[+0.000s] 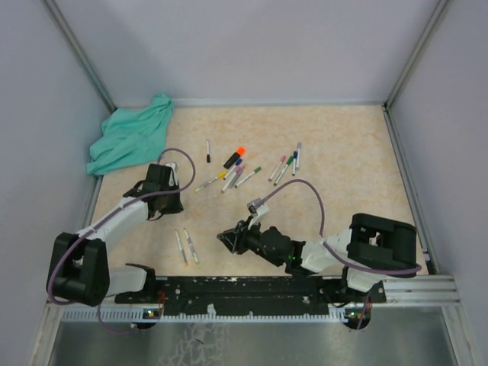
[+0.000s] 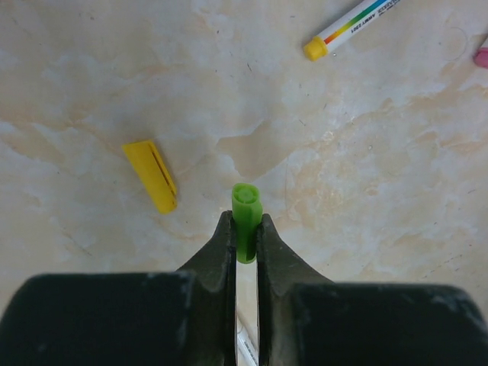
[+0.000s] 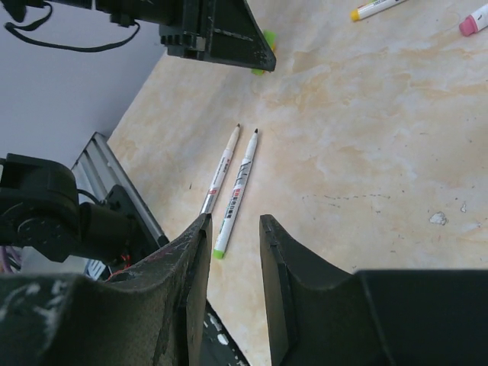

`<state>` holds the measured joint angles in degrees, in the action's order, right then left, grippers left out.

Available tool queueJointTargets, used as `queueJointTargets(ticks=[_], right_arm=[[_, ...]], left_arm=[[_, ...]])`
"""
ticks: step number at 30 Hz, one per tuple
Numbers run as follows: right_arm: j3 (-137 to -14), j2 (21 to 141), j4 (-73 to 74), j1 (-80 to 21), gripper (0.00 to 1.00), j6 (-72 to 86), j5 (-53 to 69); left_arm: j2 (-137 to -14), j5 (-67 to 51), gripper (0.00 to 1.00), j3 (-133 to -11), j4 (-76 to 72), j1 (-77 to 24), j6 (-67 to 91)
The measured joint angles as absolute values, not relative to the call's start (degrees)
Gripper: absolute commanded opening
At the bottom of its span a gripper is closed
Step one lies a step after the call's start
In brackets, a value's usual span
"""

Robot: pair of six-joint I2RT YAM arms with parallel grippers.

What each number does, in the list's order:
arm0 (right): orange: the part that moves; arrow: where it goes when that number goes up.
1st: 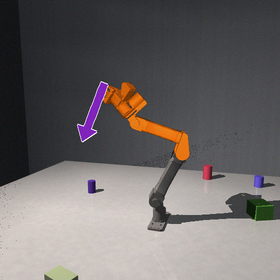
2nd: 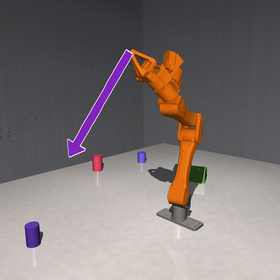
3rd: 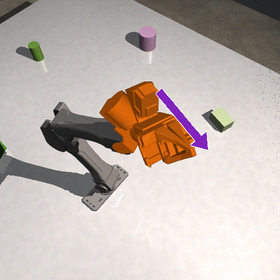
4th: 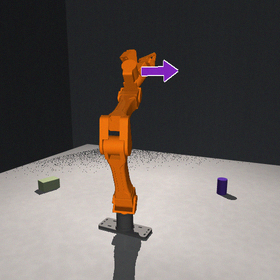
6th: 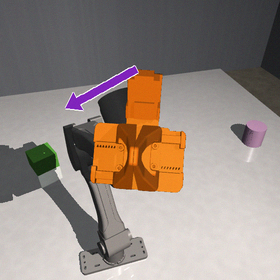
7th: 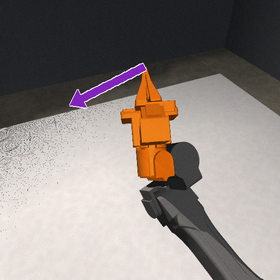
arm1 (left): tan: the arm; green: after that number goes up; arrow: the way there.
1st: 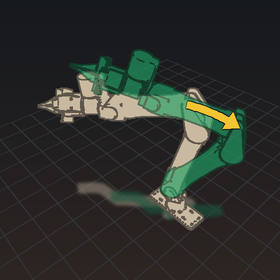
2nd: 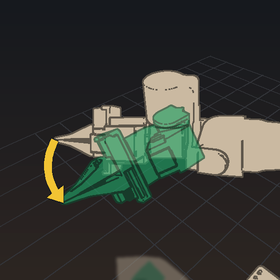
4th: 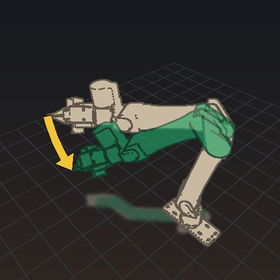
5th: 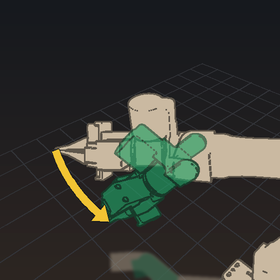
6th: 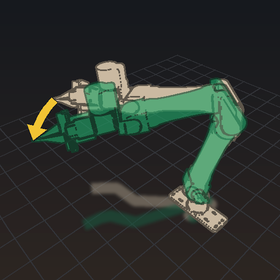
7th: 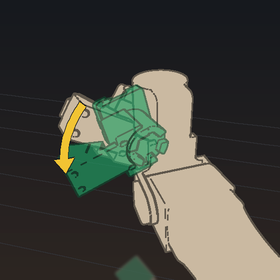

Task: Open the pen caps
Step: Place the pen cap at the center of the board.

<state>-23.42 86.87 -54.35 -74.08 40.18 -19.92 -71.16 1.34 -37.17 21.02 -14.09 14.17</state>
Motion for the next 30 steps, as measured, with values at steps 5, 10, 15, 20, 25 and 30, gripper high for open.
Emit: queueJointTargets(ticks=[5, 10, 15, 20, 25, 30], right_arm=[[-22.48, 86.3, -56.31, -74.06, 0.32, 40.71, -20.1], [-22.09, 86.19, -57.69, -74.06, 0.32, 40.77, -20.1], [-21.41, 85.78, -58.37, -74.06, 0.32, 41.04, -20.21], [-21.17, 85.52, -58.92, -74.06, 0.32, 41.17, -20.38], [-21.02, 85.49, -59.16, -74.06, 0.32, 41.19, -20.56], [-20.1, 85.45, -60.62, -74.06, 0.32, 41.19, -20.93]], left_arm=[[-75.61, 1.98, 0.12, -39.27, 21.47, -13.87, 14.72], [-79.72, 2.57, 0.16, -42.11, 22.31, -13.61, 15.7], [-83.35, 2.72, 0.27, -43.97, 23.46, -13.32, 16.67], [-83.35, 3.55, 0.37, -44.01, 24.16, -13.23, 16.88], [-83.33, 4.4, 0.4, -44.03, 24.51, -13.13, 16.91], [-82.13, 4.58, 0.43, -44.38, 24.97, -13.1, 16.78]])
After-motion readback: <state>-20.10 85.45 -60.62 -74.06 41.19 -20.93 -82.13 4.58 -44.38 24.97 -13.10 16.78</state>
